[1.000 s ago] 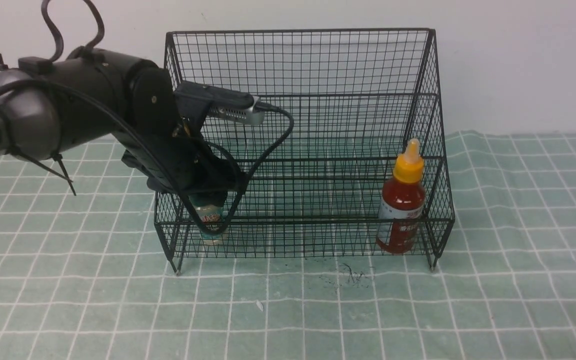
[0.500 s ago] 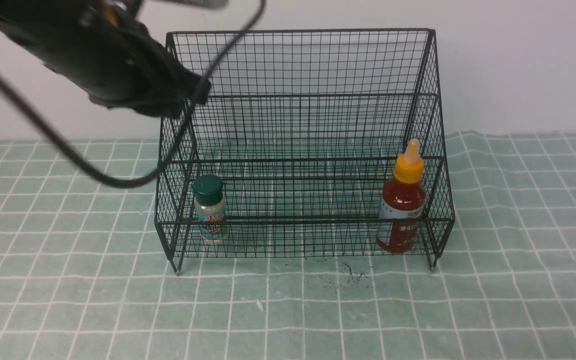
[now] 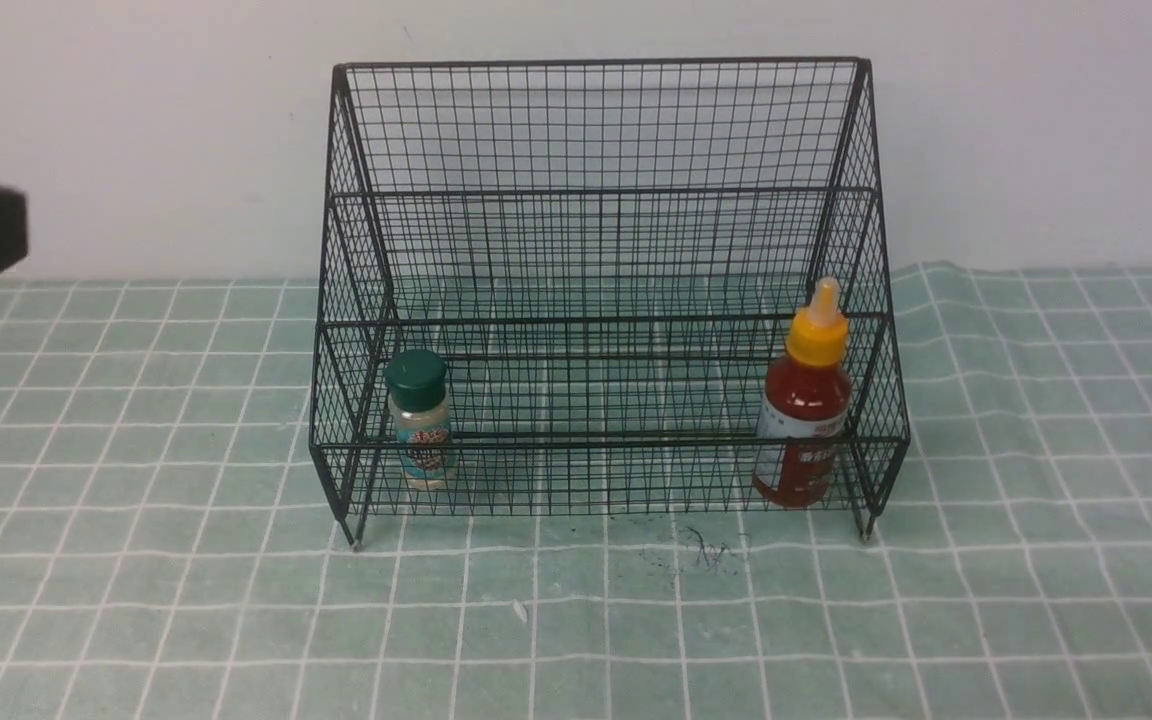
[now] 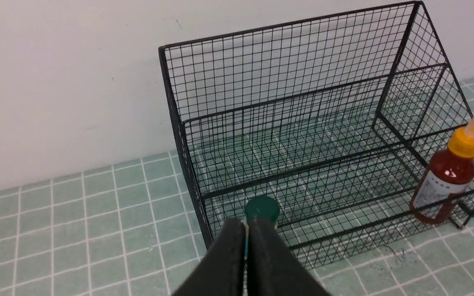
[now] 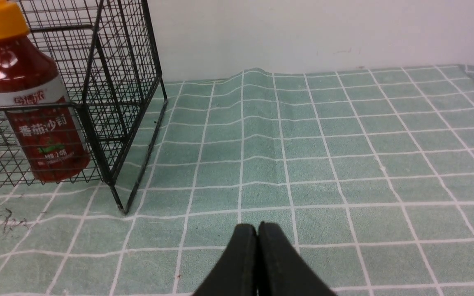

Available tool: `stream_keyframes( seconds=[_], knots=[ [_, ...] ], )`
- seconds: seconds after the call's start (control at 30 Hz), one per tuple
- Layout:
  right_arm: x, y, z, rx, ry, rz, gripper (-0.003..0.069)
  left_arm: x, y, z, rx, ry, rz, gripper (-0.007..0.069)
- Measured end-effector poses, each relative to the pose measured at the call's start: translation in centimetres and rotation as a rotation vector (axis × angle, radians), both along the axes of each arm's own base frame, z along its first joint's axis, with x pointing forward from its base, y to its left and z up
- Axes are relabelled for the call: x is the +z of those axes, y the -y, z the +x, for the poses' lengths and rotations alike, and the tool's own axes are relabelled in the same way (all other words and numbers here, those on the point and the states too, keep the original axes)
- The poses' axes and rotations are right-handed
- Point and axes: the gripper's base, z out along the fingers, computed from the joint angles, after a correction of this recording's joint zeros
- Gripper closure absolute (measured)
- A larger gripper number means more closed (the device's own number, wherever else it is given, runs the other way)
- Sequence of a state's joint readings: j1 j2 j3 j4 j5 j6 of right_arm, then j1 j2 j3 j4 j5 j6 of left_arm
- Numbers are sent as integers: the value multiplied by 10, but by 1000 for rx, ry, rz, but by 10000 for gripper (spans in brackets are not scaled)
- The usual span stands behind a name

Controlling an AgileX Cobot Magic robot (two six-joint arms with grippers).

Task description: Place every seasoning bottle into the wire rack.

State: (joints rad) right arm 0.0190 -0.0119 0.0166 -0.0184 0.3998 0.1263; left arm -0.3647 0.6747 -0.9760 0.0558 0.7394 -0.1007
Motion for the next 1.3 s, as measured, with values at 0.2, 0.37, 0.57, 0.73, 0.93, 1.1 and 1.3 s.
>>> stream_keyframes(
  seconds=[0.2,0.37,0.57,0.73,0.93,1.1,1.3],
  knots=[
    [0,0,0,0,0,0,673,-14,-21,-54,1,103,-40,631],
    [0,0,0,0,0,1,673,-21,-32,-84,2,184,-71,631],
    [0,0,0,0,0,0,673,-66,-34,-89,61,269,-51,631],
    [0,0,0,0,0,-1,673,-138,-33,-74,195,297,-37,631],
    [0,0,0,0,1,-1,673,-221,-34,-56,249,112,12,631],
    [0,0,0,1,2,-5,673,-243,-34,-55,248,39,27,631],
    [0,0,0,1,1,-5,673,-243,-34,-54,248,42,26,631]
  ],
)
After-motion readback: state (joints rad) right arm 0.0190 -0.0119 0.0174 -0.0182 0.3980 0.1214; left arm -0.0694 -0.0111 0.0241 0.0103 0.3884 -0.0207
